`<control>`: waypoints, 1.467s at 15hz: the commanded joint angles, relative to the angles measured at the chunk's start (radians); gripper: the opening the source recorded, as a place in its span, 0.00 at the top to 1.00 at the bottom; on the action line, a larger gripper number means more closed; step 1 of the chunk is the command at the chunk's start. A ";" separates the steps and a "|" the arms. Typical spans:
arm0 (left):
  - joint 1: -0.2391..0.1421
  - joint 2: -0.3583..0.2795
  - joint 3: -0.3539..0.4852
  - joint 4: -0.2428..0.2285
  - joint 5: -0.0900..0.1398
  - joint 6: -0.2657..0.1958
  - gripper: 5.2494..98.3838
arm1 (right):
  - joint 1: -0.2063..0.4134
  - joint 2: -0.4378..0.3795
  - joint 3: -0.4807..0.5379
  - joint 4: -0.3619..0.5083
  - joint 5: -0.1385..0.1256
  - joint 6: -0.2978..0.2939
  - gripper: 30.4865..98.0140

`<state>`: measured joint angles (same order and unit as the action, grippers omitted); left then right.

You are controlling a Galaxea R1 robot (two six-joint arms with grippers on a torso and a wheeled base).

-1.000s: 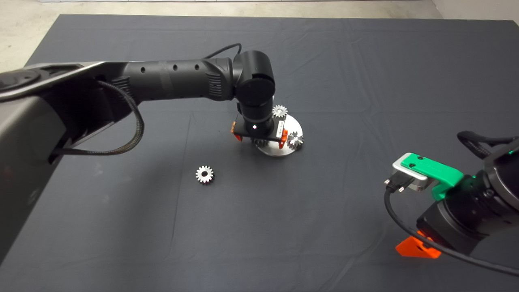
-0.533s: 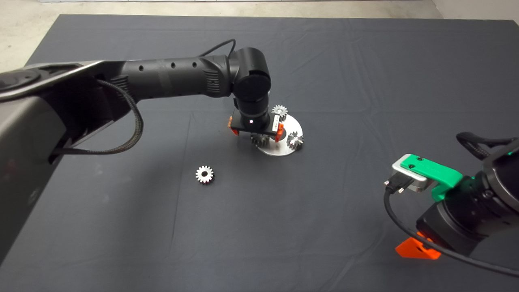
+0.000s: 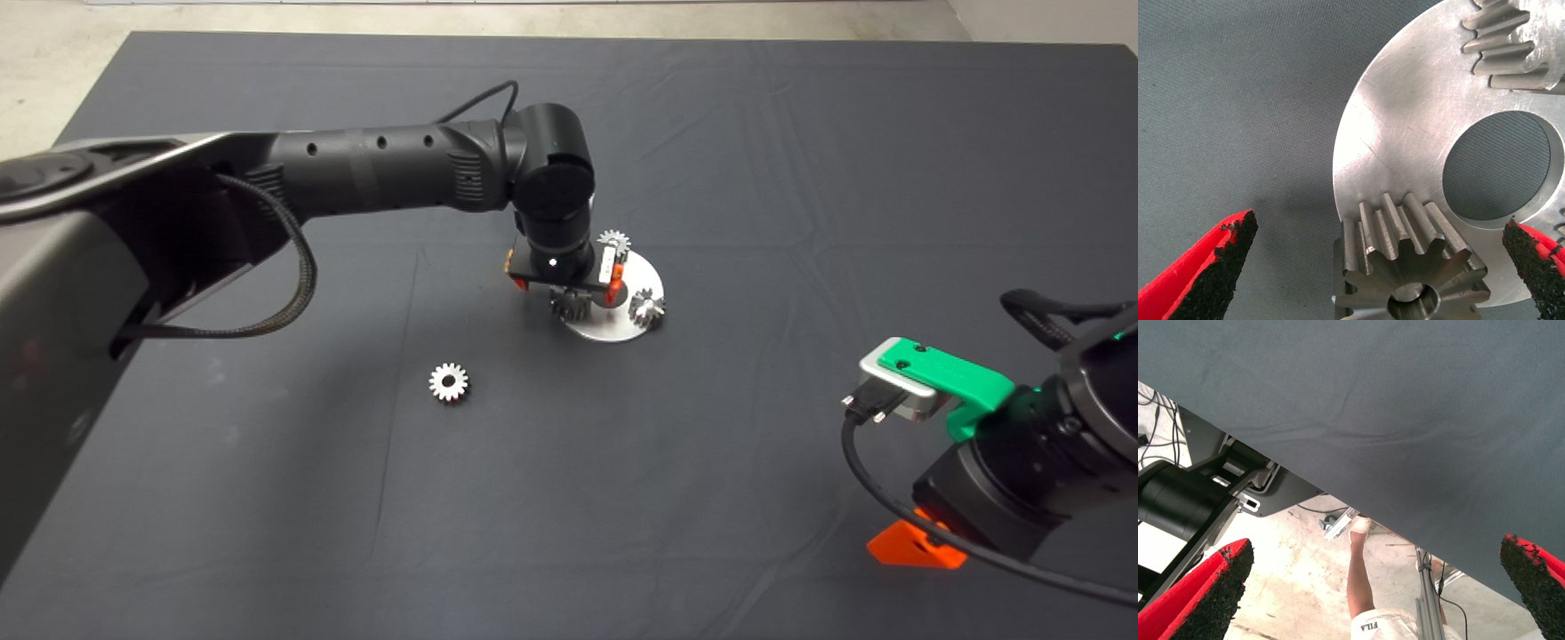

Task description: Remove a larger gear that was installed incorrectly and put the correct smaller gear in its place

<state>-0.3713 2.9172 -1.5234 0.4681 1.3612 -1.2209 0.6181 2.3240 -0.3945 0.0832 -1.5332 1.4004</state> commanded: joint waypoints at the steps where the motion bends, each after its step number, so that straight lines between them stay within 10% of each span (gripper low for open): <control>1: -0.009 0.006 -0.001 0.012 -0.001 0.006 0.04 | 0.017 -0.002 0.004 0.036 -0.086 0.006 0.01; 22: 0.012 0.006 0.004 0.014 0.006 0.023 0.25 | 0.017 -0.004 0.005 0.036 -0.087 0.006 0.01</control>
<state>-0.3487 2.9206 -1.5234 0.4690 1.3604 -1.2055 0.6177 2.3236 -0.3945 0.0832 -1.5332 1.4004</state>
